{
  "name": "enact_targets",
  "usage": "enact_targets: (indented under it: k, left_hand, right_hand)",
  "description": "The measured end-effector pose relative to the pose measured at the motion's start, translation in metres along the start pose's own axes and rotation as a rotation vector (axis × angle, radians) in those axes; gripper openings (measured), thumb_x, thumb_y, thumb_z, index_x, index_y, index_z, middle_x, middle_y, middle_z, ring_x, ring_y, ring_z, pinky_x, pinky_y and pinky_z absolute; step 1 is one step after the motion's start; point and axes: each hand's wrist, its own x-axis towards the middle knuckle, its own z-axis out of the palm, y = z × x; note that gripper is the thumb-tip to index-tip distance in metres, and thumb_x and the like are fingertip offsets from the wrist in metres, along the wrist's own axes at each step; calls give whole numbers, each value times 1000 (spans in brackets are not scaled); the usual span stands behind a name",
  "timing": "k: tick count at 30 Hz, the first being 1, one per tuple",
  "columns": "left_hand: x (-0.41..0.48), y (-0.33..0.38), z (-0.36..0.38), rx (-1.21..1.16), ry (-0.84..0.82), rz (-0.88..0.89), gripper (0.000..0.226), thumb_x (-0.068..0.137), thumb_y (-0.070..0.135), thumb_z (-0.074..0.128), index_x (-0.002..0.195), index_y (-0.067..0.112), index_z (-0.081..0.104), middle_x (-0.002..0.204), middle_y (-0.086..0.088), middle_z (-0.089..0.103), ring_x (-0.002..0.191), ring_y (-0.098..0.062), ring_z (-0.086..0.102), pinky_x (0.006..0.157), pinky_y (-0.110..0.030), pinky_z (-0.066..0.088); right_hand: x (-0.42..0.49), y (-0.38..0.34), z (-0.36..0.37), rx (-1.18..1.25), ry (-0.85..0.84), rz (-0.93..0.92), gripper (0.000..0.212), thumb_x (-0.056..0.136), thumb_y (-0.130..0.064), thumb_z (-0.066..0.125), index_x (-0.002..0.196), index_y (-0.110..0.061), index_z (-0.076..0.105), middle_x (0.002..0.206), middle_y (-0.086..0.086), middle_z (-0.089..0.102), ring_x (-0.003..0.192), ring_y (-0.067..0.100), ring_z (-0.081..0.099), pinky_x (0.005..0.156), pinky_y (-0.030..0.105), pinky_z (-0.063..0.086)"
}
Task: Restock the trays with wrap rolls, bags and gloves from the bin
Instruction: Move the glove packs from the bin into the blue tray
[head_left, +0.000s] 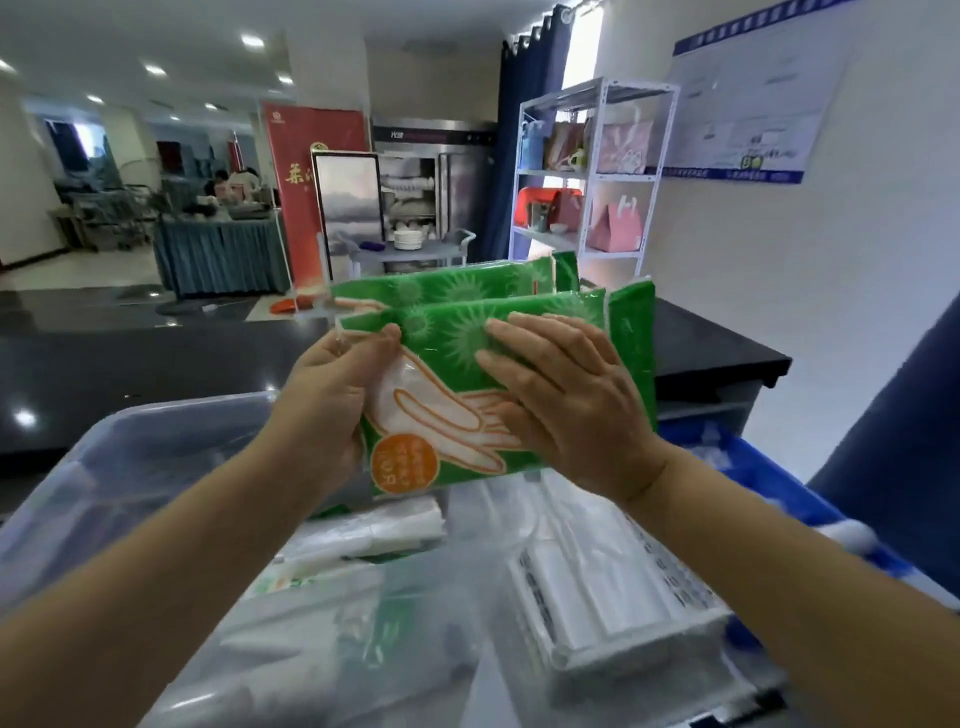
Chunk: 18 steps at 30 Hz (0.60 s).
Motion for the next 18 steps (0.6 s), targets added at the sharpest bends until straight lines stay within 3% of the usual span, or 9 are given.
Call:
enact_targets:
  k: [6,9,11,14,16,18]
  left_hand:
    - [-30,-87,115,164,-137,-68,14,80,14,60,71,17,71,73,-8,74,64,-22,71,56,-31,57]
    - [-42,-125,152,256,-225,-110,9,78,12,60,81,14,69,75,-7,74,67,-21,71,57,-29,57]
    - [-50,-153,173,298,-299,-142,14,75,11,60,87,12,68,78,-7,74,71,-21,71,60,-28,57]
    - [-52,-190,197,302,-345,-204,13,75,10,61,83,12,70,79,-6,74,72,-18,71,61,-26,56]
    - [-44,-213,210,327,-345,-225,15,80,5,59,80,14,71,78,-3,75,72,-16,70,61,-25,56]
    - [-30,-236,222,357,-340,-236,25,86,1,55,78,17,72,76,0,74,70,-13,70,60,-23,55]
  right_hand:
    - [-107,87,-92,-39,-359,238,82,76,-57,59,134,-2,42,142,18,43,134,30,34,113,47,23]
    - [-152,113,-120,-5,-586,305,109,61,-65,68,141,-10,20,149,13,34,139,27,26,116,47,15]
    - [-182,125,-133,33,-693,355,119,55,-67,72,144,-12,16,146,10,38,137,25,30,116,47,12]
    - [-227,136,-140,101,-768,495,119,51,-61,77,145,-12,23,123,7,57,118,26,46,113,40,16]
    - [-249,145,-140,131,-793,611,102,55,-55,80,138,-16,36,114,5,61,107,27,50,93,32,32]
    - [-264,158,-135,103,-836,675,78,61,-53,77,125,-21,46,106,0,62,96,26,55,71,29,32]
